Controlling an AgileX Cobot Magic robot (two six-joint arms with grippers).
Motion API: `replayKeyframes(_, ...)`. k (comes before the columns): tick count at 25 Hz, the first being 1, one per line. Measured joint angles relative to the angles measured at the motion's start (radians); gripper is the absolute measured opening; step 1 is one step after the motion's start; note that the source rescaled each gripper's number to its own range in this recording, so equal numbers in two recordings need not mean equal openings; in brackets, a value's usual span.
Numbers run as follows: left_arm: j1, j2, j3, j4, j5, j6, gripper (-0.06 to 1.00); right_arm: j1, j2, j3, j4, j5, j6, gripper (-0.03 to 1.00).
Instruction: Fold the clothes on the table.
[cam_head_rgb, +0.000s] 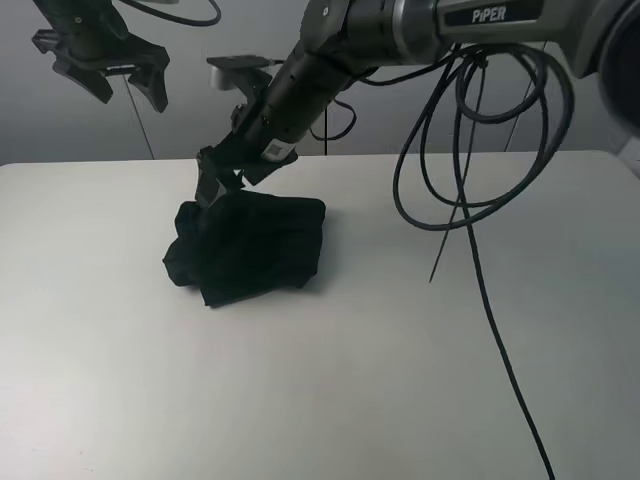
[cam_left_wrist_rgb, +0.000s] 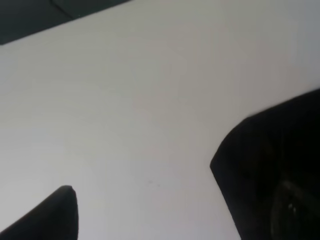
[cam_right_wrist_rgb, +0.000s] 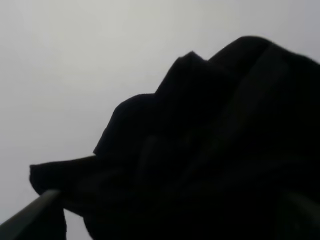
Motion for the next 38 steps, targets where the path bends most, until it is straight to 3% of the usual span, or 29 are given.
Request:
replayKeyframes(5, 0.032, -0.076, 0.0, 0.004, 0.036, 0.015, 0.99, -0.05, -0.128, -0.001, -0.018, 0.1, 0.025, 1.0)
replayKeyframes(9, 0.046, -0.131, 0.0, 0.0, 0.058, 0.032, 0.99, -0.072, -0.197, 0.022, -0.141, 0.14, 0.103, 1.0)
replayKeyframes(13, 0.069, -0.217, 0.06, -0.013, 0.058, 0.046, 0.99, -0.1, -0.291, 0.157, -0.281, 0.11, 0.192, 1.0)
replayKeyframes(19, 0.111, -0.417, 0.303, -0.035, 0.006, 0.047, 0.99, -0.161, -0.532, 0.489, -0.327, -0.038, 0.247, 1.0)
replayKeyframes(23, 0.111, -0.588, 0.486, -0.029, -0.05, 0.038, 0.99, -0.181, -0.703, 0.662, -0.395, -0.072, 0.314, 1.0)
replayKeyframes(28, 0.111, -0.81, 0.709, -0.033, -0.089, 0.025, 0.99, -0.181, -0.923, 0.8, -0.46, -0.055, 0.413, 1.0)
replayKeyframes(38, 0.111, -1.291, 1.097, -0.004, -0.08, -0.03, 0.99, -0.181, -1.329, 0.958, -0.465, 0.102, 0.458, 1.0)
